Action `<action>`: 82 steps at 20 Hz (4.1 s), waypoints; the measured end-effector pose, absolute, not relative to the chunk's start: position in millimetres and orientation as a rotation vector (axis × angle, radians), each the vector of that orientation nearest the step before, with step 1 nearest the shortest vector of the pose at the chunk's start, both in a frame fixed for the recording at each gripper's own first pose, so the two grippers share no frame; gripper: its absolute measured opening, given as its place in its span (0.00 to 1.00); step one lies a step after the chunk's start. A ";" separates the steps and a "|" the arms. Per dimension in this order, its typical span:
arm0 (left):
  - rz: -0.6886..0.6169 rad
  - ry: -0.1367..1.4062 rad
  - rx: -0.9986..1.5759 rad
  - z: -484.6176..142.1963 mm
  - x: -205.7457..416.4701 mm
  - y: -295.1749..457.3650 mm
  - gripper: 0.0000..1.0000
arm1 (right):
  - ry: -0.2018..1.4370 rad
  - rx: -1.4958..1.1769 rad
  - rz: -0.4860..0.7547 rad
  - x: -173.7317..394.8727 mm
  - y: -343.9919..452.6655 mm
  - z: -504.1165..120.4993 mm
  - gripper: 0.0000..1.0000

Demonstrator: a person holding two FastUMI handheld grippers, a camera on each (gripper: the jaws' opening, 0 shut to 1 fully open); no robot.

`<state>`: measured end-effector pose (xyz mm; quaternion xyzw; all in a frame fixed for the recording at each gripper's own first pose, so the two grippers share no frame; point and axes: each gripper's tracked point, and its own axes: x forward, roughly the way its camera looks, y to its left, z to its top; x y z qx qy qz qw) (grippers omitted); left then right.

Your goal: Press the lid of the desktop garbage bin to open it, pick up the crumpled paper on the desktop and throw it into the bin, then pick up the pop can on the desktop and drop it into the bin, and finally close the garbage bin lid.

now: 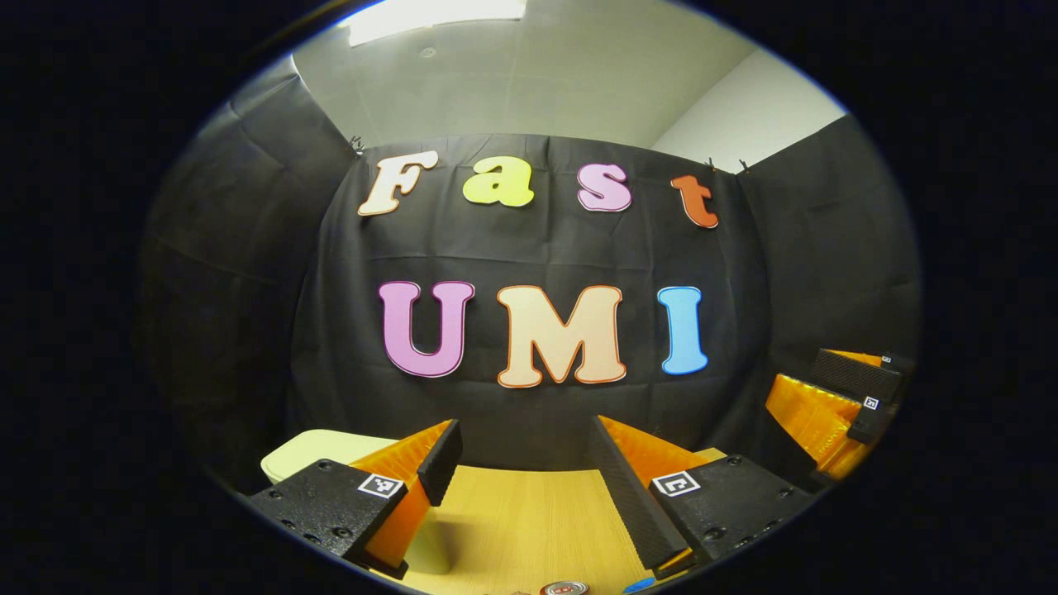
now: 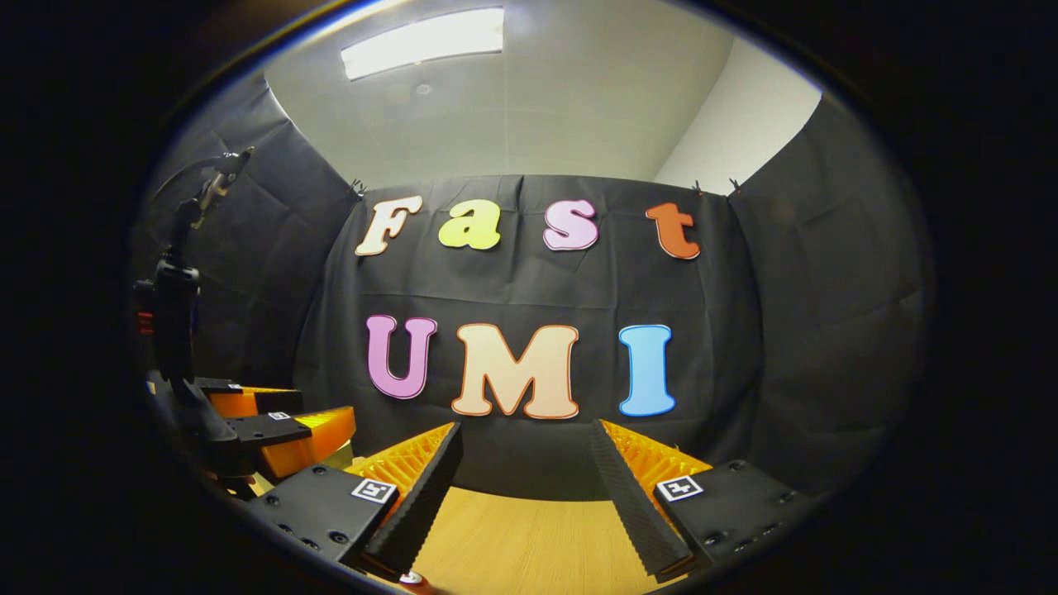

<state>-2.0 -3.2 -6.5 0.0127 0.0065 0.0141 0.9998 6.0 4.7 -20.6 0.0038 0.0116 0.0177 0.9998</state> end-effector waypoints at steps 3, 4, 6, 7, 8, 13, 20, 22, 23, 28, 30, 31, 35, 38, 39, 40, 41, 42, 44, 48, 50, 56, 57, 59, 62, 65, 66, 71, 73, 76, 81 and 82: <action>0.024 0.017 0.030 -9.1 -1.6 -5.9 0.92 | 0.018 0.011 0.030 7.2 -0.3 -19.3 0.99; 0.023 0.020 0.032 -9.5 -1.5 -6.9 0.92 | 0.017 0.009 0.027 8.0 -1.5 -18.7 0.98; 0.023 0.027 0.035 -11.5 -0.1 -8.0 0.93 | 0.028 0.009 0.023 8.4 -6.3 -24.3 0.98; 0.021 0.030 0.035 -12.8 -0.3 -9.0 0.92 | 0.033 0.010 0.020 9.1 -8.3 -25.9 0.98; 0.015 0.033 0.035 -13.5 0.3 -11.2 0.92 | 0.038 0.011 0.017 9.2 -10.7 -27.9 1.00; 0.010 0.039 0.049 -16.4 1.1 -14.9 0.93 | 0.063 0.009 0.007 6.4 -19.9 -35.2 0.98; 0.013 0.040 0.062 -14.5 -0.2 -12.6 0.77 | 0.072 0.004 0.019 3.7 -19.7 -38.6 0.98; 0.015 0.043 0.072 -14.5 -2.2 -9.6 0.64 | 0.076 0.002 0.029 5.2 -15.9 -40.8 0.98; 0.016 0.044 0.073 -15.7 -3.1 -8.5 0.53 | 0.080 0.002 0.038 5.4 -13.5 -42.4 1.00; 0.033 0.047 0.071 -14.5 -6.6 2.4 0.26 | 0.076 -0.001 0.069 6.7 -0.8 -41.4 0.98; 0.043 0.056 0.073 -16.7 -7.7 9.3 0.16 | 0.075 -0.002 0.076 8.1 3.4 -42.5 1.00; 0.055 0.059 0.065 -17.3 -8.4 14.0 0.09 | 0.076 0.000 0.080 9.7 6.5 -43.5 0.98; 0.091 0.076 0.037 -22.5 -10.1 37.0 0.00 | 0.080 0.004 0.093 12.2 17.6 -45.4 0.98; 0.156 0.065 0.079 -22.4 -12.0 67.9 0.00 | 0.079 0.004 0.100 15.5 28.7 -47.3 1.00; 0.170 0.064 0.089 -21.6 -12.8 76.6 0.00 | 0.080 0.004 0.103 16.9 33.6 -47.7 1.00; 0.192 0.064 0.094 -21.5 -12.4 89.2 0.00 | 0.086 0.005 0.109 17.5 40.2 -50.3 0.98; 0.205 0.068 0.089 -22.1 -12.1 97.9 0.00 | 0.090 0.007 0.111 19.3 45.0 -52.2 1.00; 0.219 0.070 0.086 -24.2 -13.3 106.2 0.00 | 0.095 0.010 0.113 20.5 49.5 -53.0 0.98; 0.244 0.076 0.078 -27.2 -15.2 123.4 0.00 | 0.100 0.013 0.119 22.6 60.0 -54.2 0.98; 0.291 0.095 0.071 -37.9 -18.2 159.3 0.00 | 0.109 0.002 0.129 22.3 78.4 -57.5 1.00; 0.311 0.113 0.059 -46.9 -20.5 175.2 0.00 | 0.115 -0.006 0.134 22.3 86.4 -60.9 0.98; 0.324 0.199 0.029 -87.7 -21.3 206.7 0.00 | 0.150 -0.020 0.121 21.8 103.7 -74.1 0.98; 0.321 0.221 0.022 -95.4 -20.1 210.3 0.00 | 0.160 -0.021 0.115 21.8 106.4 -78.2 0.98; 0.313 0.265 0.001 -114.4 -21.1 214.0 0.00 | 0.168 -0.018 0.100 22.7 109.9 -81.3 0.98; 0.302 0.272 -0.006 -121.7 -19.7 216.6 0.00 | 0.180 -0.025 0.094 20.6 116.9 -85.4 0.98; 0.276 0.278 0.018 -124.1 -17.0 215.0 0.00 | 0.192 -0.038 0.101 17.0 121.7 -90.8 1.00; 0.272 0.282 0.010 -129.6 -17.4 215.1 0.00 | 0.196 -0.039 0.102 17.0 122.6 -92.0 1.00; 0.253 0.181 -0.098 -113.6 -19.5 216.0 0.00 | 0.190 -0.021 0.105 14.9 116.2 -90.4 0.98; 0.273 0.187 -0.029 -113.5 -23.8 218.0 0.00 | 0.180 -0.010 0.093 17.9 101.7 -83.9 0.98; 0.227 0.127 -0.009 -88.3 -21.0 197.7 0.00 | 0.176 -0.010 0.061 22.2 73.4 -77.3 0.98; 0.153 0.049 -0.043 -58.5 -13.9 157.4 0.13 | 0.222 0.000 0.025 18.5 32.5 -91.9 0.98; 0.142 0.051 -0.048 -58.7 -14.1 149.1 0.12 | 0.235 0.003 0.023 17.3 27.5 -96.4 0.98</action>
